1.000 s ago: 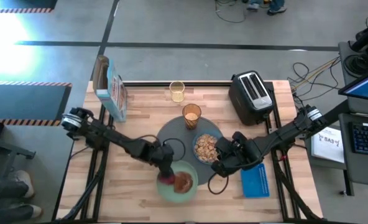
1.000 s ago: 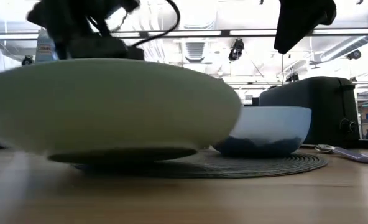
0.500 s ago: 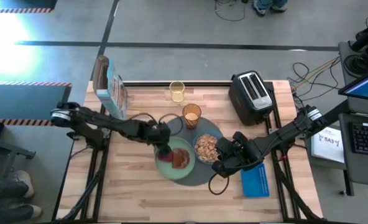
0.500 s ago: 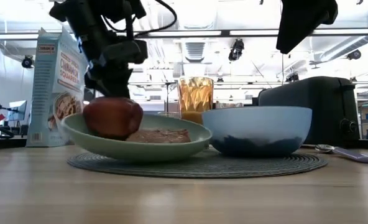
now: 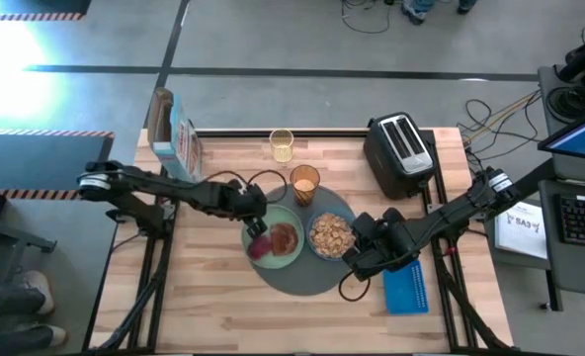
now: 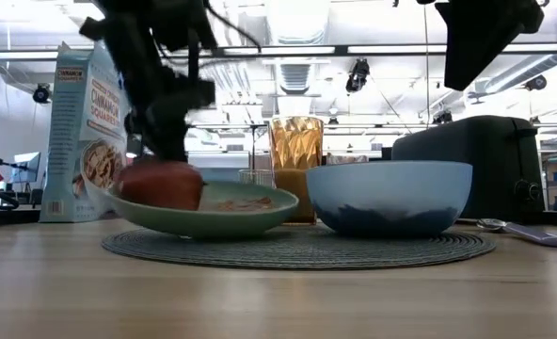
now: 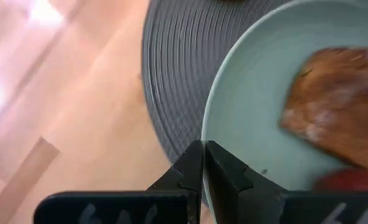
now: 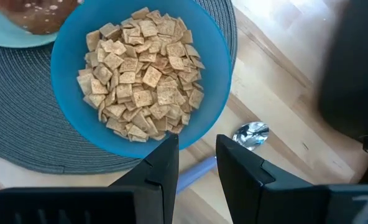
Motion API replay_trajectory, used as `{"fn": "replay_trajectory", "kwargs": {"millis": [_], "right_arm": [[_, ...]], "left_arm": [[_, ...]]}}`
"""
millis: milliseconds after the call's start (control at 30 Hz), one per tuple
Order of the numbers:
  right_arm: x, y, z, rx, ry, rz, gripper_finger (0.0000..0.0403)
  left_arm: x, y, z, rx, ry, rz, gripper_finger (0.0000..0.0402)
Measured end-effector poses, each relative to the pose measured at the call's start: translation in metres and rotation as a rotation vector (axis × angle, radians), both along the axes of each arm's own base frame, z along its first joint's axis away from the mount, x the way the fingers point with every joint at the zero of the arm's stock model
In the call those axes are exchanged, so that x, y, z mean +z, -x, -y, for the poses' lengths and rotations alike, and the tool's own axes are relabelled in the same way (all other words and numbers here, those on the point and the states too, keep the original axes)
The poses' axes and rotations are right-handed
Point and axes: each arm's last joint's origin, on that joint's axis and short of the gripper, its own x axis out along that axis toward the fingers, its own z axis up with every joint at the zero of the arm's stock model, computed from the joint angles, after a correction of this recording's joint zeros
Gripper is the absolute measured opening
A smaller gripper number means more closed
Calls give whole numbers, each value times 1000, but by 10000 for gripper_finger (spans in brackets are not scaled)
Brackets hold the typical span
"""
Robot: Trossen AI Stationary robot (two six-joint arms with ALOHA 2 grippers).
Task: Arrange a breakfast setting
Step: Move the green plate to the left side of the blue bowl, then adjust the violet spoon to the right side of the bowl
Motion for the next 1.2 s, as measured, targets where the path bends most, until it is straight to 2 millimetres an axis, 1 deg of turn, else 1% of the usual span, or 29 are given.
{"fn": "replay_trajectory", "kwargs": {"millis": [100,167,333,467,633,767,900,1000,1100,1200], "right_arm": [[0,0,0,-4,-2,1,98],[0,0,0,-8,-2,2,98],[0,0,0,-7,-2,1,98],[0,0,0,-7,-2,2,98],[0,0,0,-7,-2,1,98],[0,0,0,-7,-3,1,98],[0,0,0,-7,-5,0,98],[-1,1,-1,-21,-42,-21,98],[-1,7,-2,-71,-56,-56,98],[-8,16,-6,-156,-40,-66,98]], "left_arm": [[-17,-1,0,12,-10,-63,0],[-22,-3,-1,25,-44,-81,0],[-20,-7,-1,6,-58,-43,0],[-14,-8,0,-24,1,-23,0],[-15,-7,1,-62,25,-41,6],[-15,-6,0,-69,21,-56,39],[-15,-6,0,-79,17,-61,87],[-14,-5,0,-75,18,-56,122],[-7,-3,0,-61,23,-24,146],[8,1,2,-67,12,43,158]]}}
